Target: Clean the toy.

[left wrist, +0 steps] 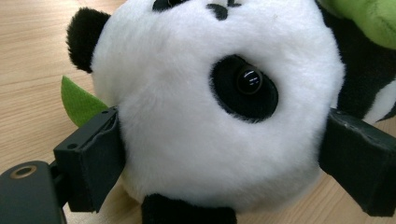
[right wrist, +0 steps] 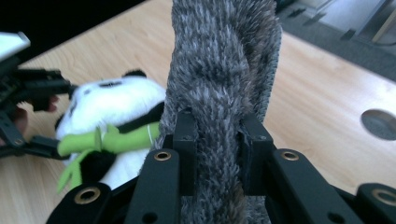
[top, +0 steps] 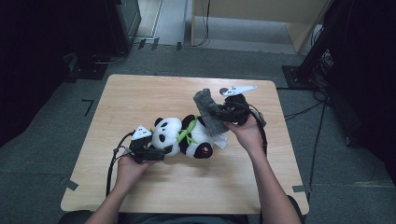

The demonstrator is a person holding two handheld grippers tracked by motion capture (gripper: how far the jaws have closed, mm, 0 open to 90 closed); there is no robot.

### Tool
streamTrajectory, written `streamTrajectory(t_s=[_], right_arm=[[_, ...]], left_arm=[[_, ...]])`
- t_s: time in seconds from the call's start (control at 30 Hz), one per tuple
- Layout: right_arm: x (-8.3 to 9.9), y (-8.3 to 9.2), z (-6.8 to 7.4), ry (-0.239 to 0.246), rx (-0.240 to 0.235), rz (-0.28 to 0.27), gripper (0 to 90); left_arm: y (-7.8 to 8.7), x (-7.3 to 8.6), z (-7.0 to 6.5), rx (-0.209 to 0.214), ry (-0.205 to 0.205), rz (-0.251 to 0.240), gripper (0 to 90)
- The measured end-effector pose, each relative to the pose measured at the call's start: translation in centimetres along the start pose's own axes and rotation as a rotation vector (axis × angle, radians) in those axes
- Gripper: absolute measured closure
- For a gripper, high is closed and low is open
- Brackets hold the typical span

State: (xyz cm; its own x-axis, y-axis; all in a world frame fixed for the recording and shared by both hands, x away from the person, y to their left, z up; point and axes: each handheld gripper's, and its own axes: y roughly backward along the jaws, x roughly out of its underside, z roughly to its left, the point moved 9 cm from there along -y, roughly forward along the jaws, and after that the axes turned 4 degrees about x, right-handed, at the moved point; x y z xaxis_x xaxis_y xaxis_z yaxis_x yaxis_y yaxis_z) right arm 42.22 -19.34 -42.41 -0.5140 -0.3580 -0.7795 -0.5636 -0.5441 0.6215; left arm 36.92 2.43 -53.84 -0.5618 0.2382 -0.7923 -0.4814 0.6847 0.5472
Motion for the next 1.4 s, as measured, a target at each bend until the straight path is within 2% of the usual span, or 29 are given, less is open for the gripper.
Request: streamTrajectory(t_s=[0.1, 0.23, 0.53, 0.8, 0.9, 1.07, 1.2, 1.3, 1.4], right_arm=[[0.7, -1.0, 0.1, 0.0, -0.004, 0.035, 72.2], [1.0, -1.1, -0.1, 0.02, 0.016, 0.028, 72.0], [2.0, -0.7, -1.6, -0.036, 0.022, 0.038, 73.0], [3.2, -0.3, -3.3, -0.111, 0.015, 0.06, 73.9], [3.8, -0.3, -3.8, -0.132, 0.015, 0.048, 74.2], [5.0, -0.8, -4.7, -0.172, 0.017, 0.087, 74.3], [5.7, -1.6, -4.7, -0.186, 0.005, 0.118, 75.0], [6.1, -2.0, -4.6, -0.179, 0.004, 0.129, 75.2], [5.8, -1.4, -5.0, -0.194, 0.013, 0.109, 75.1]], left_arm=[[0.0, 0.0, 0.0, -0.001, 0.002, 0.001, 7.3], [0.0, 0.0, 0.1, -0.001, 0.003, 0.002, 7.3], [0.0, 0.0, 0.1, 0.0, 0.004, 0.007, 7.4], [0.0, 0.0, 0.0, 0.001, 0.004, 0.008, 7.4], [0.0, 0.0, 0.0, 0.002, 0.004, 0.008, 7.4], [0.0, 0.0, 0.0, 0.003, 0.005, 0.01, 7.4], [0.0, 0.1, 0.1, 0.004, 0.004, 0.011, 7.4], [0.0, 0.1, 0.1, 0.005, 0.004, 0.011, 7.4], [0.0, 0.1, 0.1, 0.005, 0.003, 0.012, 7.4]])
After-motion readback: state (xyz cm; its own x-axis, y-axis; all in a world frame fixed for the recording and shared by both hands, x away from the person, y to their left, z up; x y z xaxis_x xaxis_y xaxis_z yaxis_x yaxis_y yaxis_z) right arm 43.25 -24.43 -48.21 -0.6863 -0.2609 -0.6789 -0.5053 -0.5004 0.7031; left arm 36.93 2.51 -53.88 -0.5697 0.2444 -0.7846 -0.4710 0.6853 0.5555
